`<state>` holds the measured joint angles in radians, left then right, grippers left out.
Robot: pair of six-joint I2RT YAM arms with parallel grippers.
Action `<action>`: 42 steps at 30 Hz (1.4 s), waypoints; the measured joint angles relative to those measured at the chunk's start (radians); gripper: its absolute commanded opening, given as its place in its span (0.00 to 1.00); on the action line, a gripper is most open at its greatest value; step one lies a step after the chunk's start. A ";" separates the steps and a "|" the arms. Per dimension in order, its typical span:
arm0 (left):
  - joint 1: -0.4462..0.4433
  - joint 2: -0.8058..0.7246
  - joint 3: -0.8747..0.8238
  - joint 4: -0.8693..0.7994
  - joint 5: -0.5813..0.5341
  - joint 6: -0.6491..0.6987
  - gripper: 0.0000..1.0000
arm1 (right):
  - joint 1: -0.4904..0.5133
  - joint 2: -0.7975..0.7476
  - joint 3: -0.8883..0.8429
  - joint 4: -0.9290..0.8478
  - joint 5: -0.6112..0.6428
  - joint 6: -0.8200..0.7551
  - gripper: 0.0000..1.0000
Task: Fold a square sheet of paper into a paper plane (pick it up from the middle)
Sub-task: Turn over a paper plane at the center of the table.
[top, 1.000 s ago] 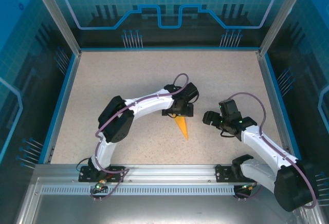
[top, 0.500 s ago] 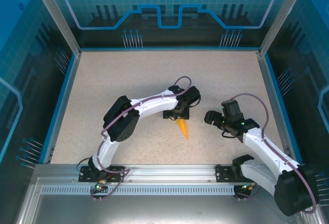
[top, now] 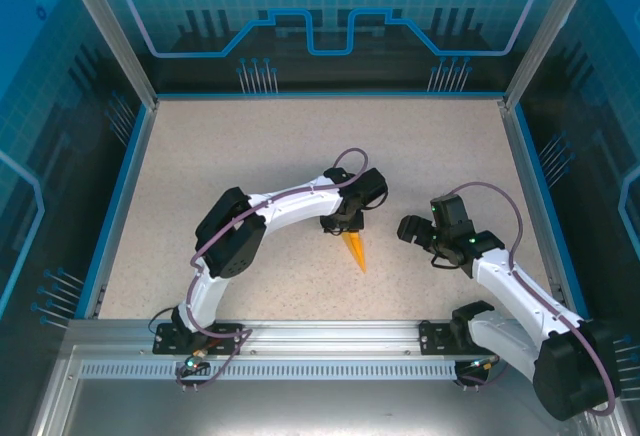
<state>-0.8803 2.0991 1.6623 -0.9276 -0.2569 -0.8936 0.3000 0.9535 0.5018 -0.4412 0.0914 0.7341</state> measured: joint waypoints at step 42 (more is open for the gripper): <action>0.262 -0.274 -0.727 1.105 0.682 0.082 0.00 | 0.253 0.276 0.084 0.346 -0.276 0.037 0.55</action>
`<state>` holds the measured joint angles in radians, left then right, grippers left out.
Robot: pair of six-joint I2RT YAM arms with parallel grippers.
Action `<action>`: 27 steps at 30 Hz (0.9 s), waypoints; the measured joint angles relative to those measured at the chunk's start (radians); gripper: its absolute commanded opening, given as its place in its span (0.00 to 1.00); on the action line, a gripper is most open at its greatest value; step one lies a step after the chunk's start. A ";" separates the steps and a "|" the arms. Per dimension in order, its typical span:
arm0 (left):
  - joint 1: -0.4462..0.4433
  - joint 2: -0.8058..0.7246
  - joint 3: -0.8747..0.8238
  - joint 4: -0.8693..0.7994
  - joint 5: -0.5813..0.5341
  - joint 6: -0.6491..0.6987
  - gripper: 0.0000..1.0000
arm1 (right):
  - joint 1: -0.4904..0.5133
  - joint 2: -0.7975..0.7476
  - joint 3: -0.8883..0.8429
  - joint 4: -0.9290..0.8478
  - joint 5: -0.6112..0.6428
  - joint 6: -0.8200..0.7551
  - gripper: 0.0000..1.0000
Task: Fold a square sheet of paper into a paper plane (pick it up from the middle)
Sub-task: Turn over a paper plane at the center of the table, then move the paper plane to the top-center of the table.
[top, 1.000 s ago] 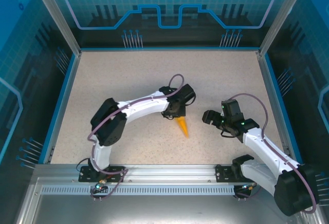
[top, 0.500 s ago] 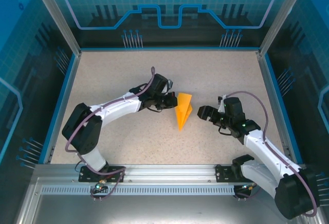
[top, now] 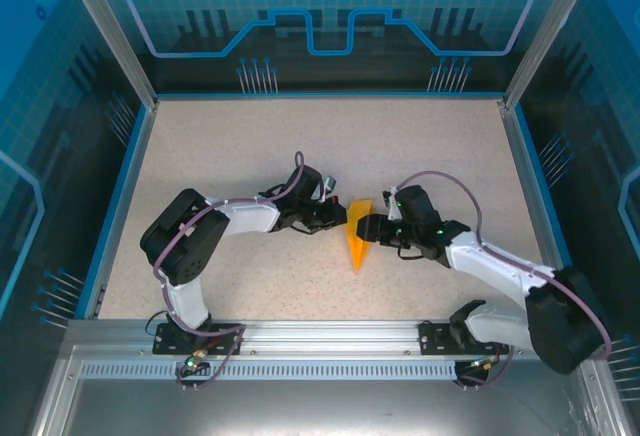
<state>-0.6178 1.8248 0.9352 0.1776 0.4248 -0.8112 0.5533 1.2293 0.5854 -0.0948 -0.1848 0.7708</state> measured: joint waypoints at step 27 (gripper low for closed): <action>0.002 0.009 -0.055 0.048 -0.009 -0.023 0.00 | 0.118 0.216 0.075 -0.045 0.136 0.098 0.67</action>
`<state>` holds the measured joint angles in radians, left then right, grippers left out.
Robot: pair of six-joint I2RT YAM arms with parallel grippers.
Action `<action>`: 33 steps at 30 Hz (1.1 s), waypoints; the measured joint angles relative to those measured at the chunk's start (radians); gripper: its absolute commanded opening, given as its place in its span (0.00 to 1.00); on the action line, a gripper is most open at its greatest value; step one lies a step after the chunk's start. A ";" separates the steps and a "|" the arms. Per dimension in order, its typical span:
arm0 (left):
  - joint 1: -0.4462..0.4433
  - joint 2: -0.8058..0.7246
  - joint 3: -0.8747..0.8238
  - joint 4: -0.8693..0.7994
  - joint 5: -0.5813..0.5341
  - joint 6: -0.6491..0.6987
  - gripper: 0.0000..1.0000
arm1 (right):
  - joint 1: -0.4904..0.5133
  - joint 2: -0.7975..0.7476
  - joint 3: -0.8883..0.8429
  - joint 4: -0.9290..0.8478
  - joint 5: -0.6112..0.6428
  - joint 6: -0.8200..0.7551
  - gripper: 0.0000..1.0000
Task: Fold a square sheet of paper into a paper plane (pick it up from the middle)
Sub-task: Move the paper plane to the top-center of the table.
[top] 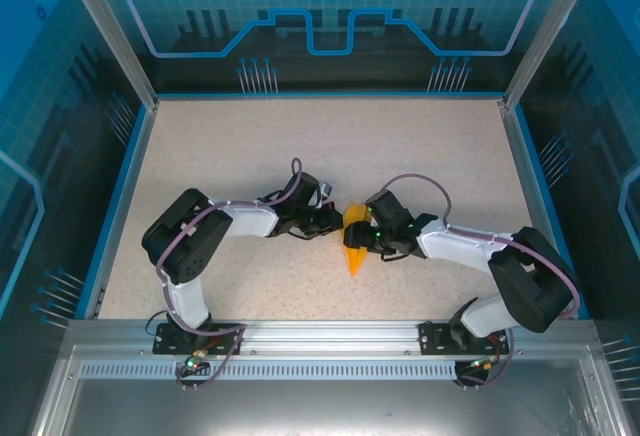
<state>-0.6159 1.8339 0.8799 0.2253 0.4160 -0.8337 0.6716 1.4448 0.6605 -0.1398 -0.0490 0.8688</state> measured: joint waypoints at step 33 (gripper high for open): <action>0.000 0.000 -0.015 0.027 0.000 -0.006 0.00 | 0.134 0.067 0.070 -0.107 0.207 0.185 0.34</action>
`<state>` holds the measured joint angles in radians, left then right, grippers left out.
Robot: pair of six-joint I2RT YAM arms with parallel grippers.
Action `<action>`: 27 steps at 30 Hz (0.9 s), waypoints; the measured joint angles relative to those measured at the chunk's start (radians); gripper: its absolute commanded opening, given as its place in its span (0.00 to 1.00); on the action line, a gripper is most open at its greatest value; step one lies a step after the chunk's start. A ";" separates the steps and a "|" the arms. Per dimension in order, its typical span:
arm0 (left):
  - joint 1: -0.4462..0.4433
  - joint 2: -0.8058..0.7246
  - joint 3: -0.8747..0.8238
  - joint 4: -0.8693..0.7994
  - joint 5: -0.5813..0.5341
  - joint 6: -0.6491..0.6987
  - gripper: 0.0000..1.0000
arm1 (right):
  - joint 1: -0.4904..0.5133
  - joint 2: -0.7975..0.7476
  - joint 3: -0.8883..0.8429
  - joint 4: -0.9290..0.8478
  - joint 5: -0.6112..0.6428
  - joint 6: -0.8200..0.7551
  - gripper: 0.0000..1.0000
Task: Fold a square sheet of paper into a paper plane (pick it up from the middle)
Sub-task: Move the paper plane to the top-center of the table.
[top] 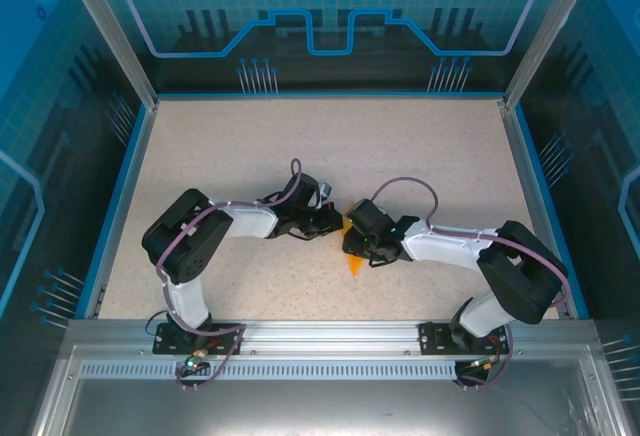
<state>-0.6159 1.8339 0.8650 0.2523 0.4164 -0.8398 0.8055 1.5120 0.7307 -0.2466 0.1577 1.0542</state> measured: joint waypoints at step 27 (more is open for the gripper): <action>0.143 -0.330 0.013 -0.387 -0.310 0.082 0.94 | -0.020 0.034 0.234 -0.273 0.144 -0.240 0.09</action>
<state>-0.4725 1.5036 0.8783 -0.1349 0.1066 -0.7574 0.7853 1.5455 0.9649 -0.5198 0.3019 0.8143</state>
